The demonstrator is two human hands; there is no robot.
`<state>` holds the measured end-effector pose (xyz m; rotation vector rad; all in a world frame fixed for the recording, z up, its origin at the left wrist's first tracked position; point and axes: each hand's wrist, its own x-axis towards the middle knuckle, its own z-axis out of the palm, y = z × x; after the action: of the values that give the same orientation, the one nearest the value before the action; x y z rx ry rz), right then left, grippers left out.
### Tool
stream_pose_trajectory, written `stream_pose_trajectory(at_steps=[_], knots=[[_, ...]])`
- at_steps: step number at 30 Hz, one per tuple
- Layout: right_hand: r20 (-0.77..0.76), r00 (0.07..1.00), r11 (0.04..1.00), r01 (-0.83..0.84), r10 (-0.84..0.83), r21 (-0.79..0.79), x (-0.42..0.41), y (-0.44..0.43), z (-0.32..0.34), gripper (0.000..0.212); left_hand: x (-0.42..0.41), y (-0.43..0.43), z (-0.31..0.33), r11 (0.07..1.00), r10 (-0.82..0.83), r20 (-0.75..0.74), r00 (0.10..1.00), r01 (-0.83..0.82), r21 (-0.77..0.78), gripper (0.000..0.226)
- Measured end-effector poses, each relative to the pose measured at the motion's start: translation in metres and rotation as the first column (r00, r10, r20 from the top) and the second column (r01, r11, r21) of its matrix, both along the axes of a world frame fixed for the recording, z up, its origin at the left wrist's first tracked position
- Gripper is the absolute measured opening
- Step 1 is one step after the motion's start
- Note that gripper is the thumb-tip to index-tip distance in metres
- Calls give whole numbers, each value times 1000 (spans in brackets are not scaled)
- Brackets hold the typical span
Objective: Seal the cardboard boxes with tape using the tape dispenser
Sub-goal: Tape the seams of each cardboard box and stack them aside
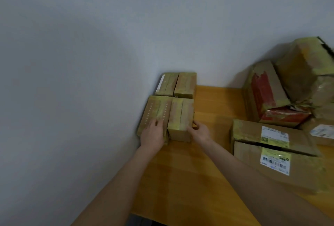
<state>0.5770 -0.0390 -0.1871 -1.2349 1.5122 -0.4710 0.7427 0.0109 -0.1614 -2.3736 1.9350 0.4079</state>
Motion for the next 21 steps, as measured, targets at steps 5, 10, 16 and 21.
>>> stream_pose_trajectory(at_steps=[5, 10, 16, 21], knots=[[-125, 991, 997, -52, 44, -62, -1, 6, 16, 59, -15, -4, 17, 992, 9, 39, 999, -4, -123, 71], [-355, 935, 960, -87, -15, -268, -42, 14, 39, 50, -58, -15, 25, 978, -102, 25, 994, 105, -178, 64], [-493, 851, 922, -24, -184, -386, -138, 38, 62, 48, -151, -24, 31, 957, -268, -118, 956, 250, -149, 64], [-509, 799, 936, 185, -321, -300, -224, 57, 65, 55, -210, -21, 29, 983, -179, -294, 939, 160, -87, 65]])
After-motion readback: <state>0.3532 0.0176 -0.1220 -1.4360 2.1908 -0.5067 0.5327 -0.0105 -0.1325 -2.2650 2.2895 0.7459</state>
